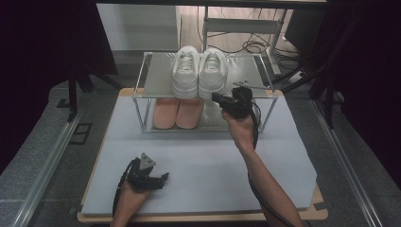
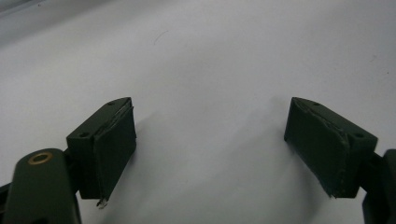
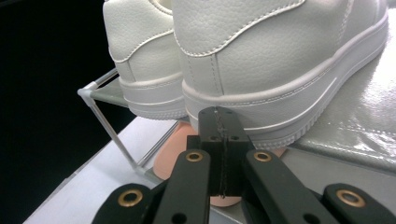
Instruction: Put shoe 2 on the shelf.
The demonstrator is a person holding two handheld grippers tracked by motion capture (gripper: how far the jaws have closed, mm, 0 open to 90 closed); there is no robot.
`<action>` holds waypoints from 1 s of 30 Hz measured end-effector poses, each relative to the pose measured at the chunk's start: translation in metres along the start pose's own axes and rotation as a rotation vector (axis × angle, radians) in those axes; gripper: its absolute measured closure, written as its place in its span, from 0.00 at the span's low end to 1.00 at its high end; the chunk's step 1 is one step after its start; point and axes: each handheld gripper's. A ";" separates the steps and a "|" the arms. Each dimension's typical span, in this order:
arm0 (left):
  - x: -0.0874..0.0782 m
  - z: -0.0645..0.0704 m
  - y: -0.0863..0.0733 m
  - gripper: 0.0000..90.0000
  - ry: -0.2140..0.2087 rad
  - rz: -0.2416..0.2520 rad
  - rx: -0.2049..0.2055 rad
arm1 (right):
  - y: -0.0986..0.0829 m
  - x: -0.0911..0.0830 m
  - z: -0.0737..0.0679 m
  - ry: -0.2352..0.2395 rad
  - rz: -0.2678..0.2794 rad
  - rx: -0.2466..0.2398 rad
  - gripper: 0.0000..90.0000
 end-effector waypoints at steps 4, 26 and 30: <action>0.000 0.000 0.000 0.18 0.000 -0.002 0.001 | -0.003 -0.002 0.003 0.027 -0.010 0.016 1.00; 0.000 0.001 0.000 0.18 0.004 0.002 0.002 | -0.017 -0.016 0.002 0.043 -0.058 -0.092 0.72; 0.000 0.001 0.000 0.18 0.004 0.002 0.003 | -0.021 -0.021 0.003 0.034 -0.060 -0.121 0.66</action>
Point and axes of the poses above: each handheld gripper's, and its own axes: x roughly forward along the jaws, y roughly out of its top, z roughly to its right, and after that the axes turned 1 degree about -z, right-handed
